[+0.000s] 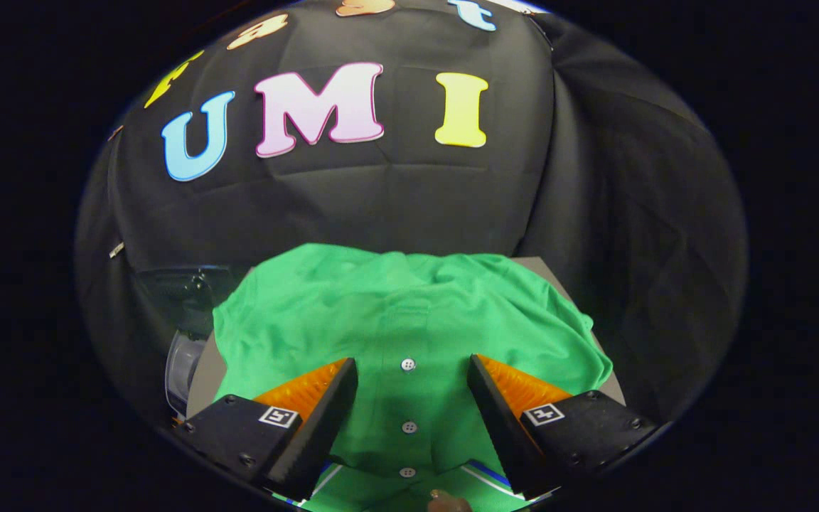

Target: Put the clothes into the washing machine and then close the washing machine lid.

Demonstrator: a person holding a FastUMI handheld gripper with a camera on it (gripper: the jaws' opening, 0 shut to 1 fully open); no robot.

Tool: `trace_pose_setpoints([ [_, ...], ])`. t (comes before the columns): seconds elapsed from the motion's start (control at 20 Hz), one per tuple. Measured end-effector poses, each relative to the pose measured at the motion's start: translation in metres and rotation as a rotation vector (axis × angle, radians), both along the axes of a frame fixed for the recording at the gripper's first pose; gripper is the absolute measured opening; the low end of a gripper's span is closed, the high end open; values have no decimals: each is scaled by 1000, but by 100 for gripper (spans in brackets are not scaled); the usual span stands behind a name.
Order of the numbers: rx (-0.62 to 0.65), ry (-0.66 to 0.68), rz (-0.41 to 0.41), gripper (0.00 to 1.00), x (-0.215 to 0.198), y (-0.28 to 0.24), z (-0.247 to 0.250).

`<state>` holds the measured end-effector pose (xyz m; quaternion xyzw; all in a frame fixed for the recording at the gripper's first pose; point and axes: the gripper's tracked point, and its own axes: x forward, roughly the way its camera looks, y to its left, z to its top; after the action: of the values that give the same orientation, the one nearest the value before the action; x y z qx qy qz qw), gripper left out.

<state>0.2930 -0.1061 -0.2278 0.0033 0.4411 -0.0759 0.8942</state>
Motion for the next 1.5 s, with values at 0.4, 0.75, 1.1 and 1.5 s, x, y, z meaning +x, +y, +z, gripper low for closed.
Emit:
trace_pose_setpoints([
  [0.4,2,88,3,99,-1,0,-3],
  [0.75,-69,139,43,16,3,-4,-6],
  [1.1,30,57,-5,5,3,-2,5],
  [1.5,193,-203,16,5,18,25,109],
])
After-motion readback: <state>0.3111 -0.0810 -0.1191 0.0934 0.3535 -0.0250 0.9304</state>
